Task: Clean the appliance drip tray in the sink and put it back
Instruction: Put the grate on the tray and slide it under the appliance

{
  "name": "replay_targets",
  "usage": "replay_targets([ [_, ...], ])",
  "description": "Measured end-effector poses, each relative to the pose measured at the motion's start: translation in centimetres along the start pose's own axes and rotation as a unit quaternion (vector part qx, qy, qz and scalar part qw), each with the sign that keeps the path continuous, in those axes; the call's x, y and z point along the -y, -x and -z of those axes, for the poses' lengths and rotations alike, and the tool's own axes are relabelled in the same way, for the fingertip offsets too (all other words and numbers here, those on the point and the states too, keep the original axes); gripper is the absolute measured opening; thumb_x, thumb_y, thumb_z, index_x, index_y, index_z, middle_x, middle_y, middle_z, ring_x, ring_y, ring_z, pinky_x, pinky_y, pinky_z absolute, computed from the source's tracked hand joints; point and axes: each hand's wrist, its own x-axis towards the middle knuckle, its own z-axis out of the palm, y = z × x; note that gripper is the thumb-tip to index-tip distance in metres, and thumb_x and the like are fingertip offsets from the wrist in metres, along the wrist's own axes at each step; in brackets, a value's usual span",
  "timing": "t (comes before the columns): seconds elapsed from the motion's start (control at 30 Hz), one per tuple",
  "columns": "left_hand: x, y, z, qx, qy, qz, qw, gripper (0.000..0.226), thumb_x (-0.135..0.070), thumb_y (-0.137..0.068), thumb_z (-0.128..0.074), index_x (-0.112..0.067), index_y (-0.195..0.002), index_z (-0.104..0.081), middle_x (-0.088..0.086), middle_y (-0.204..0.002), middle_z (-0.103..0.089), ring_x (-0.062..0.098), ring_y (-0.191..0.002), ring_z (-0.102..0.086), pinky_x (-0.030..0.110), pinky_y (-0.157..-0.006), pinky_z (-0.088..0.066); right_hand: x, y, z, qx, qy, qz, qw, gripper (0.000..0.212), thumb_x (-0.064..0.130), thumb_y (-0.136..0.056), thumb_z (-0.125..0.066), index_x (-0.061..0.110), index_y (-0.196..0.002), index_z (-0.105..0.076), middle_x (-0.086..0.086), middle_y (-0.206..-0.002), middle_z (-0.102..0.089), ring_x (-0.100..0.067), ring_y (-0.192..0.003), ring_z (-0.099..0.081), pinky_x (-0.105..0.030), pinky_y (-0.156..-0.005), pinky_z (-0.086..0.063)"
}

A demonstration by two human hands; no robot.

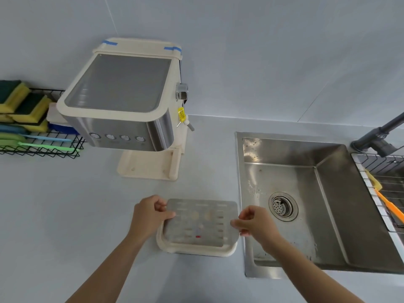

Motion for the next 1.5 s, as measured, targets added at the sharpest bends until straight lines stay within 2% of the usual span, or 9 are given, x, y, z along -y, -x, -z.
replay_targets([
  [0.17,1.0,0.8,-0.4,0.004,-0.061,0.0,0.998,0.023,-0.01,-0.062,-0.08,-0.011,-0.07,-0.058,-0.002,-0.065,-0.058,0.017,-0.067,-0.056,0.024,-0.061,-0.041,-1.3,1.1,-1.9,-0.033,0.072,-0.001,0.997,0.026,0.0,-0.071,-0.072,0.01,-0.059,-0.051,-0.005,-0.054,-0.06,-0.013,-0.042,-0.055,-0.024,-0.047,-0.048],
  [0.4,0.8,0.3,-0.8,0.002,-0.08,-0.005,0.997,0.025,-0.014,-0.063,-0.08,-0.006,-0.079,-0.064,-0.003,-0.066,-0.058,0.014,-0.066,-0.056,0.014,-0.054,-0.036,-1.2,0.8,-2.1,-0.051,0.115,0.01,0.992,0.024,0.001,-0.073,-0.071,0.01,-0.062,-0.052,-0.003,-0.053,-0.06,-0.012,-0.044,-0.054,-0.019,-0.046,-0.046],
  [0.57,0.5,0.2,-0.9,-0.006,-0.088,-0.009,0.996,0.022,-0.013,-0.064,-0.08,-0.011,-0.073,-0.06,-0.004,-0.063,-0.056,0.019,-0.068,-0.058,0.025,-0.064,-0.042,-1.1,0.6,-2.2,-0.06,0.133,0.022,0.989,0.022,0.004,-0.076,-0.071,0.013,-0.064,-0.054,-0.002,-0.058,-0.061,-0.008,-0.048,-0.054,-0.012,-0.046,-0.04],
  [0.7,0.6,0.4,-0.7,-0.018,-0.097,-0.021,0.995,0.024,-0.013,-0.064,-0.079,-0.01,-0.073,-0.057,0.005,-0.07,-0.06,0.025,-0.071,-0.059,0.032,-0.066,-0.047,-1.0,0.6,-2.0,-0.058,0.145,0.036,0.987,0.01,0.006,-0.076,-0.072,0.009,-0.082,-0.064,-0.007,-0.071,-0.064,-0.011,-0.056,-0.056,-0.011,-0.051,-0.042],
  [0.87,0.9,0.5,-0.2,-0.002,-0.096,0.013,0.995,0.037,-0.025,-0.064,-0.08,-0.016,-0.088,-0.053,-0.001,-0.08,-0.057,0.018,-0.074,-0.056,0.028,-0.067,-0.045,-1.4,0.6,-1.8,-0.067,0.179,0.027,0.981,0.033,0.02,-0.075,-0.074,0.009,-0.103,-0.058,0.002,-0.076,-0.057,-0.009,-0.065,-0.051,-0.012,-0.052,-0.036],
  [1.03,1.6,1.0,-0.3,0.024,-0.078,0.043,0.996,0.045,-0.027,-0.065,-0.079,-0.01,-0.103,-0.063,0.005,-0.092,-0.069,0.019,-0.078,-0.063,0.029,-0.073,-0.05,-2.2,0.9,-2.5,-0.033,0.194,-0.003,0.98,0.055,0.027,-0.079,-0.071,0.011,-0.126,-0.047,0.0,-0.103,-0.057,-0.013,-0.09,-0.053,-0.021,-0.076,-0.044],
  [1.1,1.9,1.3,-0.6,0.027,-0.068,0.043,0.996,0.044,-0.025,-0.067,-0.078,-0.01,-0.106,-0.063,0.007,-0.097,-0.071,0.019,-0.08,-0.065,0.029,-0.075,-0.052,-2.6,1.2,-2.9,-0.025,0.188,-0.003,0.982,0.054,0.026,-0.081,-0.068,0.01,-0.128,-0.047,-0.001,-0.107,-0.059,-0.011,-0.091,-0.054,-0.018,-0.077,-0.046],
  [1.23,2.2,2.1,-1.0,0.004,-0.034,0.043,0.999,0.044,-0.02,-0.069,-0.077,-0.011,-0.111,-0.064,0.008,-0.1,-0.072,0.017,-0.08,-0.064,0.025,-0.075,-0.051,-3.2,1.5,-3.4,-0.03,0.148,0.027,0.988,0.033,0.02,-0.084,-0.064,0.012,-0.116,-0.06,0.007,-0.093,-0.062,-0.004,-0.078,-0.056,-0.003,-0.054,-0.041],
  [1.5,1.6,3.3,-1.2,-0.043,0.032,0.06,0.997,0.034,-0.012,-0.071,-0.074,-0.015,-0.104,-0.07,0.005,-0.094,-0.074,0.011,-0.073,-0.064,0.01,-0.061,-0.042,-4.0,2.1,-4.4,-0.046,0.041,0.012,0.998,0.031,0.015,-0.083,-0.064,0.022,-0.113,-0.066,0.01,-0.081,-0.068,-0.005,-0.072,-0.064,-0.008,-0.059,-0.047],
])
